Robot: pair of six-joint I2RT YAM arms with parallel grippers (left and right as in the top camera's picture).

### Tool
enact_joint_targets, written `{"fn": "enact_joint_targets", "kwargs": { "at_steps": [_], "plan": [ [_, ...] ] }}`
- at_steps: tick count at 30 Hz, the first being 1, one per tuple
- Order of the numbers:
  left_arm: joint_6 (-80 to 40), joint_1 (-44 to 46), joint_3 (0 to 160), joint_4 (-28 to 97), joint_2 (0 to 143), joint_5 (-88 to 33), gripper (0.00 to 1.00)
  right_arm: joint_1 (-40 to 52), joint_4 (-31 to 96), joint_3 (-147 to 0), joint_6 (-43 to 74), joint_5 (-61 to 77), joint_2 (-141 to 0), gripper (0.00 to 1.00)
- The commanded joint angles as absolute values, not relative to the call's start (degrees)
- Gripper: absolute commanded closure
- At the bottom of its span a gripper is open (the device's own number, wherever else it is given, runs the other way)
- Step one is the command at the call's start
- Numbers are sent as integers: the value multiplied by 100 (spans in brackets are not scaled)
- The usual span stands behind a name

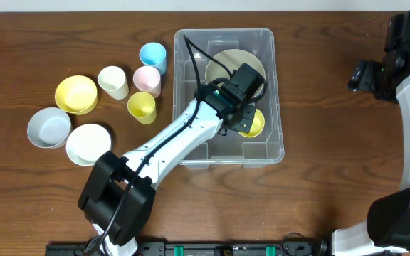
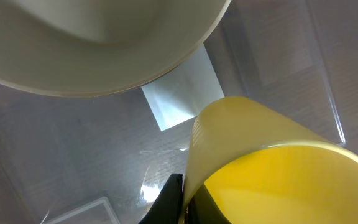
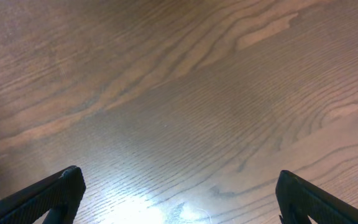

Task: Pack container
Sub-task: 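Lift the yellow cup with left gripper and carry it into the bin, then set the yellow cup down in the bin and open left gripper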

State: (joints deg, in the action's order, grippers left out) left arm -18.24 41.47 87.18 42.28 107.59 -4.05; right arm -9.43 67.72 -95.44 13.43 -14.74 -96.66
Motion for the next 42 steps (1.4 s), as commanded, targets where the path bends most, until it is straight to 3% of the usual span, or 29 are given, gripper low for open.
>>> {"fn": "enact_joint_targets", "kwargs": {
  "at_steps": [1,32,34,36,37,42],
  "plan": [
    [-1855,4160,8805,4230,10750,-336,94,-974,6770,-9620,1433,-1474,-9572,1],
    [-1828,4160,8656,4213,11118,-333,94,-974,6770,-9620,1433,-1474,-9572,1],
    [-1831,4160,8659,4213,11109,-336,90,-974,6770,-9620,1433,-1474,-9572,1],
    [-1828,4160,8659,4217,11102,-336,74,-974,6770,-9620,1433,-1474,-9572,1],
    [-1828,4160,8659,4230,11100,-336,71,-974,6770,-9620,1433,-1474,-9574,1],
    [-1828,4158,8659,4276,11067,-336,68,-974,6770,-9620,1433,-1474,-9574,1]
  ]
}}
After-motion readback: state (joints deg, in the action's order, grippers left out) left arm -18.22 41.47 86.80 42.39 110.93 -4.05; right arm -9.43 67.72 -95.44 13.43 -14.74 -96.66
